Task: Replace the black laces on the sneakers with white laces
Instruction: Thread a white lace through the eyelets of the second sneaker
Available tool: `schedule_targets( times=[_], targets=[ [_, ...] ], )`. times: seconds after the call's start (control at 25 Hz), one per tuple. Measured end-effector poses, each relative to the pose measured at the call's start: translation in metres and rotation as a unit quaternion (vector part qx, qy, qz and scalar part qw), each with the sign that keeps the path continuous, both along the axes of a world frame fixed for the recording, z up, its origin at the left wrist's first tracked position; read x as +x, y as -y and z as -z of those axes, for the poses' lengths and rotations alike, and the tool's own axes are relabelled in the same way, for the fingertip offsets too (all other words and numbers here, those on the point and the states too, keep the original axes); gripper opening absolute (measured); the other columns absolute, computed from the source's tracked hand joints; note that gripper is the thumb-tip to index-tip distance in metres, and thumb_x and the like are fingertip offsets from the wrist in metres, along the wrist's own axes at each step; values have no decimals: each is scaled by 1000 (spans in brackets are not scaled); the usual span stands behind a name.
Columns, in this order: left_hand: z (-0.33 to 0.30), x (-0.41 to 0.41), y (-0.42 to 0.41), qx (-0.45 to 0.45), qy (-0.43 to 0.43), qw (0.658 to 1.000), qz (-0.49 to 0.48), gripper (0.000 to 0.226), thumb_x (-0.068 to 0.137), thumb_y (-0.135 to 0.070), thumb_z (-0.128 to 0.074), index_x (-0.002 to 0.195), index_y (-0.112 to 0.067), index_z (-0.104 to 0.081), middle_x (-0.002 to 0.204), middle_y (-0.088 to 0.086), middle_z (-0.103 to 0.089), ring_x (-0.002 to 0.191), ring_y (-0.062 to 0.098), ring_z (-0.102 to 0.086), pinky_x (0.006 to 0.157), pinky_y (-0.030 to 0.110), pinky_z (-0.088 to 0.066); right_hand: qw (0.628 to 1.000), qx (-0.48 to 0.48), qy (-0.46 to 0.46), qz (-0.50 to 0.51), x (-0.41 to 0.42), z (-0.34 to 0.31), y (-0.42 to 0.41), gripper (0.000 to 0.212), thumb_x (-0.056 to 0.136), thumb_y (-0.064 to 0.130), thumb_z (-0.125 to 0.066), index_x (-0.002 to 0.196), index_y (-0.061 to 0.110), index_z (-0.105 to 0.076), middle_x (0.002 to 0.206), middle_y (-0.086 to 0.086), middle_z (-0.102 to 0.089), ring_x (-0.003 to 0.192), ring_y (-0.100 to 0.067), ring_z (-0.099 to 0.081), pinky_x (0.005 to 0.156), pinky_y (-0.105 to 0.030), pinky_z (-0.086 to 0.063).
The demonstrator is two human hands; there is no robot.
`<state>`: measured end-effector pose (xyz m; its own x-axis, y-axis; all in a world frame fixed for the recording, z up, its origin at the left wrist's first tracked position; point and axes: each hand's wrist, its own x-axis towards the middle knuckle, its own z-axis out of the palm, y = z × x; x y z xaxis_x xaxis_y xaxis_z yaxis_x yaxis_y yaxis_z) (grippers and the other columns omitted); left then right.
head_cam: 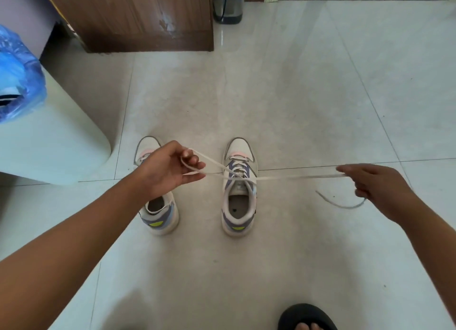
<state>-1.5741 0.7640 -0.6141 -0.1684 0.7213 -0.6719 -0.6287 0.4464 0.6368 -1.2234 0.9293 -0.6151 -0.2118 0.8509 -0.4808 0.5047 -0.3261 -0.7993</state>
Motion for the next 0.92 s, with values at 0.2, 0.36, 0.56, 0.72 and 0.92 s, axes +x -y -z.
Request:
schedule_targets(
  times=[0.2,0.36,0.56,0.72,0.92],
  targets=[
    [-24,-29,13,57,-58,996,38,19,71,-25,-55,54,-16,-55,47,-5,-33,37,9,-33,50,24,-49,962,83,231,-117,29,19,-8,15,89,23,-63,82,13,-72,72,-2,-62,65,-13,-49,57,-26,-35],
    [-29,-67,23,38,-123,990,-49,49,97,-20,-36,54,-20,-57,45,-7,-33,36,7,-29,42,17,-37,944,52,294,-138,40,42,-20,22,90,24,-62,73,13,-68,74,-9,-61,64,-19,-48,57,-28,-32],
    [-35,-87,53,-106,-553,803,193,25,92,-27,-59,71,-22,-72,53,-2,-45,52,17,-36,55,25,-33,877,138,360,-287,-14,53,-20,18,89,20,-63,97,6,-71,106,-17,-64,103,-32,-57,87,-32,-37],
    [-44,-92,72,-158,-582,769,213,29,92,-45,-50,81,-28,-71,84,1,-65,83,24,-58,72,31,-40,868,249,165,-396,-118,47,20,21,91,18,-60,106,7,-69,107,-13,-65,104,-26,-58,90,-26,-36],
    [-44,-98,88,-180,-626,709,270,28,94,-34,-52,73,-25,-68,83,3,-64,76,21,-55,66,31,-41,800,251,180,-515,-181,49,50,24,92,29,-55,92,10,-70,96,-9,-63,96,-25,-55,83,-38,-44]
  ],
)
